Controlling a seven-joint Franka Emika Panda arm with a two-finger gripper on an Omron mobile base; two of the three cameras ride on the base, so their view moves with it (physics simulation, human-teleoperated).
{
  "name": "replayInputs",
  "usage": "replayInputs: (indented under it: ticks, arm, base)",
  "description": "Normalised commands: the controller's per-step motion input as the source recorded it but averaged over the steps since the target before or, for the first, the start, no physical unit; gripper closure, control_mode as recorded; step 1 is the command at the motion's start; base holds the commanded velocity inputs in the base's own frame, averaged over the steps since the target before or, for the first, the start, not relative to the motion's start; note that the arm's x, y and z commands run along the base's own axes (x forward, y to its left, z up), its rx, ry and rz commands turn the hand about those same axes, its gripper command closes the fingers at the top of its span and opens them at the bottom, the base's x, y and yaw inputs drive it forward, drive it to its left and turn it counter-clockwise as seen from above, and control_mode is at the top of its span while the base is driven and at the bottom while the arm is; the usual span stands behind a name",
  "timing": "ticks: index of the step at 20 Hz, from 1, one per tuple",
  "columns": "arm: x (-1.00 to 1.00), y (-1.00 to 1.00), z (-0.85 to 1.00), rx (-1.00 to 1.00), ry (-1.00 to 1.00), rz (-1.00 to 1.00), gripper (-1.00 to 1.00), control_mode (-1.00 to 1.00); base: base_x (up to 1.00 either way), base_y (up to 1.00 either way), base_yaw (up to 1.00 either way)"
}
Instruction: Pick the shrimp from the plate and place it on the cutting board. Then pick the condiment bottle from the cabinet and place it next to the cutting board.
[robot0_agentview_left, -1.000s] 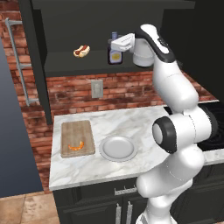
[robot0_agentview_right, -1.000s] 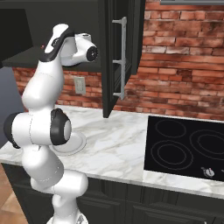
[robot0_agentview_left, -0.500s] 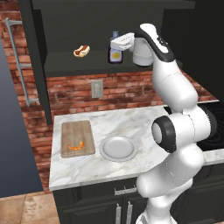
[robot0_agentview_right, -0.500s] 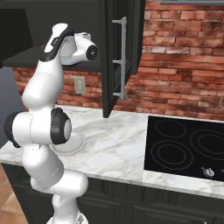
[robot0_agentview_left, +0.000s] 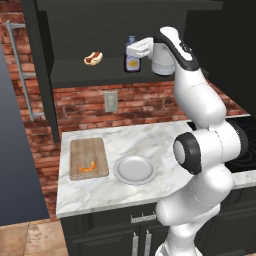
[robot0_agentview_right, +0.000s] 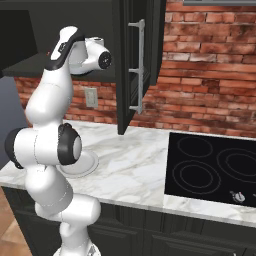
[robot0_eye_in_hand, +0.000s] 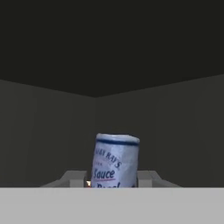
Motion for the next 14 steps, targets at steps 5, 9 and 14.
replayInputs:
  ticks: [5,9,14]
  arm:
    - [-0.15,0.0,-0.01,0.0,0.0,0.0,1.0,-1.0]
    - [-0.45,0.0,0.0,0.0,0.0,0.0,1.0,-1.0]
    - [-0.53,0.0,0.0,0.0,0.0,0.0,1.0,-1.0]
  base:
    - [0.0,0.0,0.0]
    - [0.0,0.0,0.0]
    - [0.0,0.0,0.0]
